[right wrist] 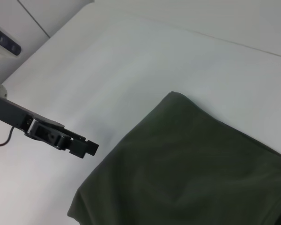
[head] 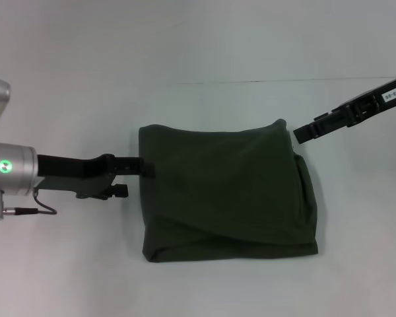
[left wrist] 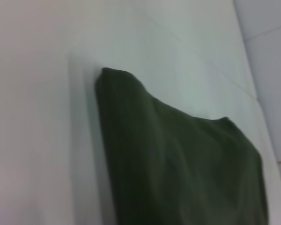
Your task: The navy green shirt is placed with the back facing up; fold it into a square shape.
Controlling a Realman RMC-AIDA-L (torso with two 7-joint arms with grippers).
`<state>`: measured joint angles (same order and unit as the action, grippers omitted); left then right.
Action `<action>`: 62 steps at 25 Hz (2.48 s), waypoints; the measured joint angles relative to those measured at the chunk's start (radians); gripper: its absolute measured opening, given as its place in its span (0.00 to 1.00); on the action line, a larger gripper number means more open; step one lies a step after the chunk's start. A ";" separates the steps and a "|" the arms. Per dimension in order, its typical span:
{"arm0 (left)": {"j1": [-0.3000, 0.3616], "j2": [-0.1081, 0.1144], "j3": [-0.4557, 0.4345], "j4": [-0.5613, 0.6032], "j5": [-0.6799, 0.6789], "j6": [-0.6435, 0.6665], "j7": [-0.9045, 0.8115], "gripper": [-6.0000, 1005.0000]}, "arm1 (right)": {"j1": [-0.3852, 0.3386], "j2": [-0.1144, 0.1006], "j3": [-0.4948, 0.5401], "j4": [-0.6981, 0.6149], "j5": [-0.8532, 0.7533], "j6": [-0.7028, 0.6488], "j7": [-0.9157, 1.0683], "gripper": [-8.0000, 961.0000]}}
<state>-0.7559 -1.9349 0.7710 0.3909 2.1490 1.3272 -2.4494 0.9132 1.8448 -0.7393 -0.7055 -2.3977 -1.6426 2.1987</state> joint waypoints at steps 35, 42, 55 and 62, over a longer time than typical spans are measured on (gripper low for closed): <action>-0.049 -0.069 0.152 -0.006 0.003 -0.140 0.031 0.73 | -0.007 -0.007 0.013 -0.020 0.001 -0.027 0.007 0.95; -0.048 -0.070 0.153 -0.006 0.003 -0.139 0.037 0.52 | -0.007 -0.007 0.014 -0.020 0.000 -0.026 0.007 0.95; -0.022 0.012 0.151 -0.007 -0.002 -0.057 0.030 0.13 | -0.010 -0.007 0.016 -0.020 -0.002 -0.022 0.007 0.95; -0.007 0.051 0.152 -0.006 0.002 -0.010 0.029 0.13 | -0.010 -0.006 0.017 -0.020 -0.001 -0.019 0.007 0.95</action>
<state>-0.7627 -1.8836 0.9235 0.3849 2.1509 1.3173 -2.4202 0.9034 1.8385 -0.7223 -0.7257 -2.3990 -1.6621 2.2059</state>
